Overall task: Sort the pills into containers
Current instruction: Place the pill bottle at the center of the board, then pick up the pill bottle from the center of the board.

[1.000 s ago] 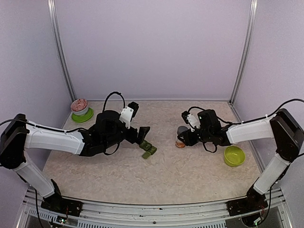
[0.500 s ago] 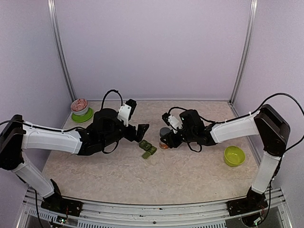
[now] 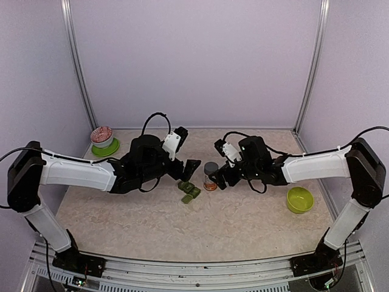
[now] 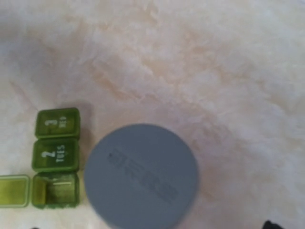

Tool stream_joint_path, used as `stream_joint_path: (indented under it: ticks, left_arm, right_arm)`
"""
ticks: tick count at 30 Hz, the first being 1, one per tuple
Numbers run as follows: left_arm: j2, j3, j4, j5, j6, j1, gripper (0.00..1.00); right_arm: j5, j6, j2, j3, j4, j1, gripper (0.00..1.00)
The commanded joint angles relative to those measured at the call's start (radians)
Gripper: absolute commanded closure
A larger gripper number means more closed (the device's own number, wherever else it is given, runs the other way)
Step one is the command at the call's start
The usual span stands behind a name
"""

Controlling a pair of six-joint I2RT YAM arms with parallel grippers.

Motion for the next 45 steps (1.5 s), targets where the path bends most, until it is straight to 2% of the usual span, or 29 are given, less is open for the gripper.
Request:
stream_joint_path:
  ticks: [1,13,18,25,36,45]
  left_arm:
    - [0.063,0.093,-0.02,0.101,0.062,0.005,0.01]
    - [0.275,0.339,-0.214,0.219,0.125,0.009,0.01]
    - [0.34,0.404,-0.25,0.216,0.144,0.009,0.02]
    - [0.417,0.49,-0.318,0.195,0.176,0.009,0.08]
    - [0.45,0.514,-0.322,0.225,0.169,0.021,0.27]
    - [0.45,0.513,-0.316,0.299,0.148,0.041,0.52]
  right_arm:
    - [0.045,0.006,-0.115,-0.072,-0.037,-0.015,0.0]
    - [0.098,0.127,-0.329,-0.236,-0.089,-0.15,0.0]
    - [0.093,0.142,-0.353,-0.267,-0.086,-0.164,0.0]
    - [0.097,0.15,-0.344,-0.283,-0.081,-0.166,0.0]
    - [0.084,0.154,-0.322,-0.294,-0.059,-0.165,0.0]
    - [0.056,0.156,-0.312,-0.302,-0.035,-0.166,0.0]
